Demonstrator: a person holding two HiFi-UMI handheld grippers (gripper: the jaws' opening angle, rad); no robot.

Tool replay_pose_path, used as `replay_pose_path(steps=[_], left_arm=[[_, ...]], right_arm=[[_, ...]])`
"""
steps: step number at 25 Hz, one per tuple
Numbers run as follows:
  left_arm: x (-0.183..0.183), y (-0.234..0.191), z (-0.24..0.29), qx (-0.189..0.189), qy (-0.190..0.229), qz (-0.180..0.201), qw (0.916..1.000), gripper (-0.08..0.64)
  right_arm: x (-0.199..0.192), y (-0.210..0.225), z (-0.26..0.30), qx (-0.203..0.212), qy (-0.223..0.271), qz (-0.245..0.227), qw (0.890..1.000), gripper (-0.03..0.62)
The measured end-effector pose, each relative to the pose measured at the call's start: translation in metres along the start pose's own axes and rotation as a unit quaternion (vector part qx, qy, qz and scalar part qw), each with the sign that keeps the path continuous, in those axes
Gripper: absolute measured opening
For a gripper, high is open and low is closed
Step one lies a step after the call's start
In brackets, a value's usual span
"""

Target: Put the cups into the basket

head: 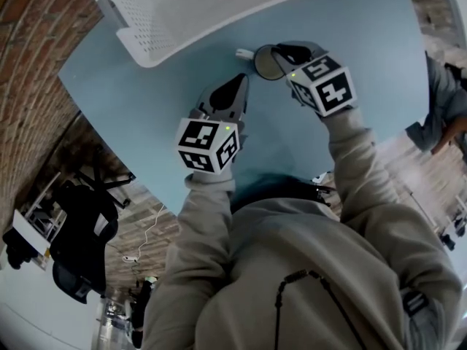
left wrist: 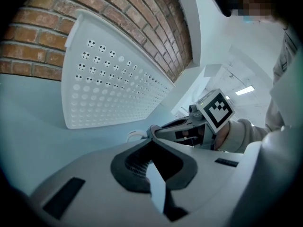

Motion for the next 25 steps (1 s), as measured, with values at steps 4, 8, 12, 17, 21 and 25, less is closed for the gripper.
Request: replay_pose_path(steps=[4,8,12,17,21,25], left_arm=[[0.008,0.006,-0.005,-0.002,0.012,0.004,0.9999,-0.005],[0.03,0.023,-0.01,-0.01,0.034,0.021,0.9991,-0.005],[0.057,0.045,-0.029,-0.018,0.056,0.048,0.9971,-0.005],[0.099,0.069,-0.056,-0.021,0.099,0.082,0.9915,-0.005],[0.118,0.098,-0.083,-0.032,0.12,0.1,0.9873,-0.005],[0.141,0.112,-0.101,-0.04,0.139,0.117,0.9825,-0.005]], right_arm=[[0.012,-0.001,-0.016,0.0,0.017,0.005,1.0,0.046],[0.033,-0.011,-0.039,-0.004,0.037,-0.007,0.999,0.046],[0.055,-0.024,-0.071,-0.009,0.064,-0.02,0.998,0.046],[0.091,-0.048,-0.112,-0.014,0.101,-0.05,0.994,0.046],[0.111,-0.071,-0.15,-0.018,0.128,-0.06,0.99,0.046],[0.13,-0.086,-0.176,-0.016,0.147,-0.075,0.986,0.046]])
Point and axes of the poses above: the fingertips, and each gripper's own axes: z forward along the fingers, y to its right, x out of its top, the point moved 10 cm from there along -z, backward along the fingers, and after that the axes turned 12 degrees about y, right-handed, at the moved point
